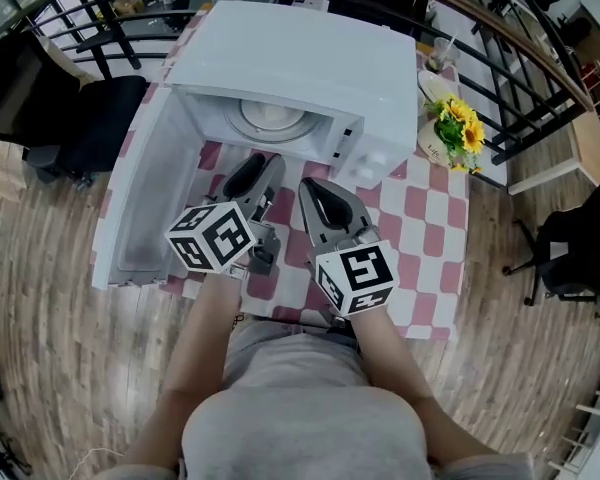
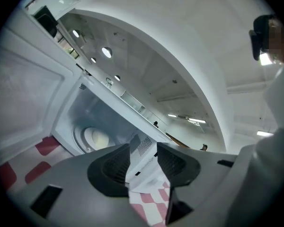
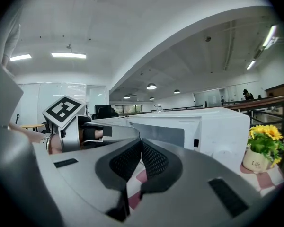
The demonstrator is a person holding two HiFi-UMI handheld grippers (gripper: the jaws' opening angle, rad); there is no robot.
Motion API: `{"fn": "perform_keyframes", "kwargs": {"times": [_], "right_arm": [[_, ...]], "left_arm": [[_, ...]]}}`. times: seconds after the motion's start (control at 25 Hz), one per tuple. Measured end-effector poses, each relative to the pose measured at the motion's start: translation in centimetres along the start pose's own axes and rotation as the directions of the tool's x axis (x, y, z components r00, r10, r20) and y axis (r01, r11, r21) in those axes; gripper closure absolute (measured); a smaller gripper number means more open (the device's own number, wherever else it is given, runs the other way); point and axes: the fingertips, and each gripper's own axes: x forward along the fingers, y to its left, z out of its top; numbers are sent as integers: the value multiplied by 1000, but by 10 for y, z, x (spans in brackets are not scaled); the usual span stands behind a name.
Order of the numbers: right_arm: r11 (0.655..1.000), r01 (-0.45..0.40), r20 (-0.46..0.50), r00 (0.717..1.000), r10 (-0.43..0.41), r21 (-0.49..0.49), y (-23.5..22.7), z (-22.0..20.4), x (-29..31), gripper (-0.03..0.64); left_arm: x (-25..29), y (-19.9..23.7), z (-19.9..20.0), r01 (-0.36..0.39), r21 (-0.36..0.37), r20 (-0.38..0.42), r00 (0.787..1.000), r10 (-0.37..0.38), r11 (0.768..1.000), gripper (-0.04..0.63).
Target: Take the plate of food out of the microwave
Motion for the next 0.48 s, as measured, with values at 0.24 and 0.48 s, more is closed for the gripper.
{"fn": "perform_keyframes", "kwargs": {"times": [0.24, 0.48], "right_arm": [[999, 28, -12, 1000, -28, 32, -15, -7, 8, 592], [997, 39, -31, 999, -38, 63, -22, -17, 19, 592]], "left_arm": [[17, 20, -6, 43, -223, 23, 999, -38, 974, 346], [32, 47, -11, 11, -325, 18, 1000, -5, 946, 354]]}}
